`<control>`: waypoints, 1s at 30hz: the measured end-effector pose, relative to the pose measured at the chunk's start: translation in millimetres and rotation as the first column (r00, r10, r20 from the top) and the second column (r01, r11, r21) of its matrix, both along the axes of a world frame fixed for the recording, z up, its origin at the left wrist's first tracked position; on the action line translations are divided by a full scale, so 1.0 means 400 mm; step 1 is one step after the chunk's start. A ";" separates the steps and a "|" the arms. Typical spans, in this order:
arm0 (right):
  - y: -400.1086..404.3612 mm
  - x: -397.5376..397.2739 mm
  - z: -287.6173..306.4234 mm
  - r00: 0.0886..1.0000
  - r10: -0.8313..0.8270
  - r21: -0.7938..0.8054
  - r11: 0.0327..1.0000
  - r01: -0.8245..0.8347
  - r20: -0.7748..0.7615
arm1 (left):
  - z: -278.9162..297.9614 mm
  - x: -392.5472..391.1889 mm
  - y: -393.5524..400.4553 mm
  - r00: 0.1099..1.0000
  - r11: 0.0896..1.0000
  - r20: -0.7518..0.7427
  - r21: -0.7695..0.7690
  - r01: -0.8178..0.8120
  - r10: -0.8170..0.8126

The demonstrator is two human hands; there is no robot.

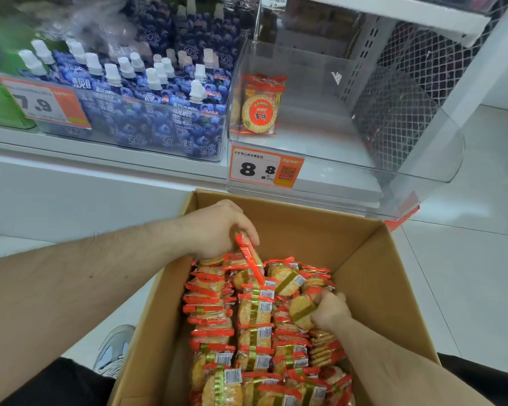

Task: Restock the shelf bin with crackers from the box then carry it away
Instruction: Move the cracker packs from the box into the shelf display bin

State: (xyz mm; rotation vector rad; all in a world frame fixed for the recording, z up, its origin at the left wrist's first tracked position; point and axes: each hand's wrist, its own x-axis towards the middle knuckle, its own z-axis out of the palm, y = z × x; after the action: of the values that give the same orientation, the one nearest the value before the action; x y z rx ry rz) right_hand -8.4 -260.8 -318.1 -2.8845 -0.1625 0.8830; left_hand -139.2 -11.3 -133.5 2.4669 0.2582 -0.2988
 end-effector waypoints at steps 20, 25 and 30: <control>0.004 -0.071 0.369 0.512 0.558 0.003 0.674 -0.738 0.653 | 0.027 -0.023 0.006 0.963 0.842 -0.030 -0.479 -0.249 0.268; -0.042 -0.083 0.398 0.351 0.457 0.098 0.490 -0.866 0.817 | 0.025 -0.024 -0.013 0.952 0.718 -0.064 -0.641 -0.270 0.300; -0.033 -0.103 0.401 0.254 0.330 0.102 0.414 -0.905 0.909 | 0.033 -0.032 -0.036 0.934 0.633 -0.037 -0.726 -0.269 0.355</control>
State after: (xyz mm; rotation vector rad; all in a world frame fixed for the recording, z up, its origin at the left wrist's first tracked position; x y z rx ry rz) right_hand -49.5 -273.8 -157.5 -2.1407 -1.5849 -0.5467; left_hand -152.1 -25.9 -120.4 1.5967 0.4238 -0.0785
